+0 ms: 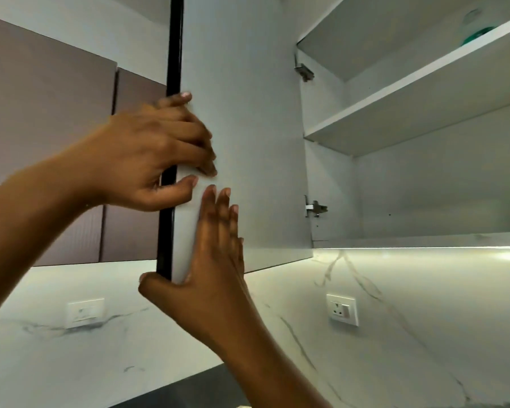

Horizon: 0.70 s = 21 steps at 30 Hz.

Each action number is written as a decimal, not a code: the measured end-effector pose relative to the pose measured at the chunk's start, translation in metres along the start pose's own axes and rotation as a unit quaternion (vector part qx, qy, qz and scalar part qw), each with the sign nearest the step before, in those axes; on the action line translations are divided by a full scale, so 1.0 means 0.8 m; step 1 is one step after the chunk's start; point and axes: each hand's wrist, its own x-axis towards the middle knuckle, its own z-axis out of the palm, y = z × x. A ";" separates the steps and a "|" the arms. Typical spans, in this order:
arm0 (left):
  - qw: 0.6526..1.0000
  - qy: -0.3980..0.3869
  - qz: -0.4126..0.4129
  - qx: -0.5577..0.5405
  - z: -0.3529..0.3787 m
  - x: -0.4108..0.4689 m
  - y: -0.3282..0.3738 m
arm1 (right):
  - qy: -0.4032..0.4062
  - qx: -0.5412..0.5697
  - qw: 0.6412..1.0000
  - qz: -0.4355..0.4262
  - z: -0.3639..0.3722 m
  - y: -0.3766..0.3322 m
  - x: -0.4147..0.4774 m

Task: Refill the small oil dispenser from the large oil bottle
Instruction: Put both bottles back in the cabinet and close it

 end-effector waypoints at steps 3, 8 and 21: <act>0.997 -0.053 -0.023 0.045 0.025 -0.031 -0.016 | 0.023 -0.041 0.999 0.006 0.050 0.001 0.018; 0.987 -0.132 -0.065 0.061 0.070 -0.085 -0.045 | 0.043 -0.094 0.994 0.044 0.126 0.014 0.048; 0.959 -0.242 -0.146 0.021 0.197 -0.178 -0.098 | 0.064 -0.204 0.973 0.087 0.263 0.075 0.108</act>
